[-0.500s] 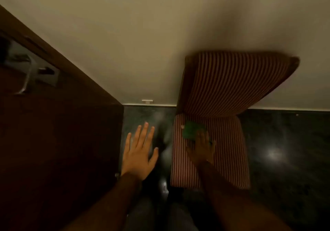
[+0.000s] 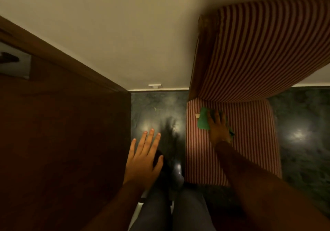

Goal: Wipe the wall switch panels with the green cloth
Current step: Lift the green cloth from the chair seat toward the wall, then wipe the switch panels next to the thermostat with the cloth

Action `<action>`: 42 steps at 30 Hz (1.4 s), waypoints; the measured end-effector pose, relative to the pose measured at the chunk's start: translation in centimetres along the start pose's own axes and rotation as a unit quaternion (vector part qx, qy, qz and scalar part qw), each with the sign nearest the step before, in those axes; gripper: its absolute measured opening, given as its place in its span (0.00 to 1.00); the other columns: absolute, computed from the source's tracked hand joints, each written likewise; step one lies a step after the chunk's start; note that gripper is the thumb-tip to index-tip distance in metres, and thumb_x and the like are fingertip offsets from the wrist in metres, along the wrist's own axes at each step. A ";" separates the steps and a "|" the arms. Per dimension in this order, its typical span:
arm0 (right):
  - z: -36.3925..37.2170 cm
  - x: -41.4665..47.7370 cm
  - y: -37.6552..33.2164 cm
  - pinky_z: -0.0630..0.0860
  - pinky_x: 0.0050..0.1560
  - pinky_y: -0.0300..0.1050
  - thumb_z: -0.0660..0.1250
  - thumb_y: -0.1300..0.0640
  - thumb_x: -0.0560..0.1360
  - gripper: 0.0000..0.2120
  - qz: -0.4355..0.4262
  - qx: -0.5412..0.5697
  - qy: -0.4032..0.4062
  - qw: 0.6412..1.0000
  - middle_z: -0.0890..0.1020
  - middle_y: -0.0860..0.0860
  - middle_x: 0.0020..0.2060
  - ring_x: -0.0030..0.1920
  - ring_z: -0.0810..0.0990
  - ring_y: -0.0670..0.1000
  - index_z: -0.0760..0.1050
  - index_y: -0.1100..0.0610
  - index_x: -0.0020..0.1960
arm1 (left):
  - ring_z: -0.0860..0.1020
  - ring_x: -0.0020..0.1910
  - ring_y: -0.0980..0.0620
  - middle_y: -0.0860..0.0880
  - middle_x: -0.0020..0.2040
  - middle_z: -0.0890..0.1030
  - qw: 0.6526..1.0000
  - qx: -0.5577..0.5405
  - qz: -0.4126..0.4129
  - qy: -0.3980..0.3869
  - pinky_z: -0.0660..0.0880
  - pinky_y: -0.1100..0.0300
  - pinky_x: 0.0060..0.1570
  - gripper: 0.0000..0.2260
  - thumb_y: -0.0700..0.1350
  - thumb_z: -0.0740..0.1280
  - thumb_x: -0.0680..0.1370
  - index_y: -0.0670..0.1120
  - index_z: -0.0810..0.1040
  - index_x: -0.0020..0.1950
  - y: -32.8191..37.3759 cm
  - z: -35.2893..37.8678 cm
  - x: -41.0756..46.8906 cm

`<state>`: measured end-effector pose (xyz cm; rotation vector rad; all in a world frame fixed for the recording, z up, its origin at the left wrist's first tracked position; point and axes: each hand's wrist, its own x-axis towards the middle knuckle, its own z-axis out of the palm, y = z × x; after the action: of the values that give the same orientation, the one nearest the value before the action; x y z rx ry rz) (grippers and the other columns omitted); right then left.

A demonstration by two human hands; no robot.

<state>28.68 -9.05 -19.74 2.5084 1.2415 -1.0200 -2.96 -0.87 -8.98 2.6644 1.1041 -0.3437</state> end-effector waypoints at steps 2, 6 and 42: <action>-0.5 -0.7 0.3 0.57 0.83 0.64 0.60 0.67 0.82 0.38 -0.023 0.016 0.025 0.999 0.51 0.53 0.85 0.86 0.44 0.62 0.50 0.51 0.86 | 0.47 0.85 0.48 0.50 0.87 0.48 1.000 0.005 0.001 0.013 0.47 0.40 0.80 0.34 0.60 0.55 0.84 0.50 0.53 0.88 0.0 -1.2 0.3; -3.7 -3.9 -1.2 0.65 0.81 0.60 0.62 0.70 0.81 0.35 -0.090 0.090 0.091 0.988 0.54 0.51 0.84 0.84 0.57 0.62 0.58 0.52 0.84 | 0.49 0.85 0.47 0.50 0.87 0.48 0.998 0.008 -0.017 0.067 0.51 0.39 0.79 0.34 0.60 0.56 0.83 0.50 0.53 0.88 -0.1 -6.7 2.2; -42.5 -12.4 -35.2 0.57 0.83 0.63 0.70 0.74 0.72 0.42 -0.317 0.159 0.632 0.690 0.55 0.49 0.85 0.85 0.55 0.58 0.61 0.56 0.82 | 0.60 0.81 0.34 0.36 0.81 0.65 0.685 0.096 0.076 0.718 0.54 0.30 0.78 0.30 0.52 0.64 0.83 0.46 0.66 0.84 -8.8 -71.0 19.1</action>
<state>18.43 23.43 25.44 3.0743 2.5013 0.9244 12.75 39.33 51.13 2.8636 1.0064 2.0914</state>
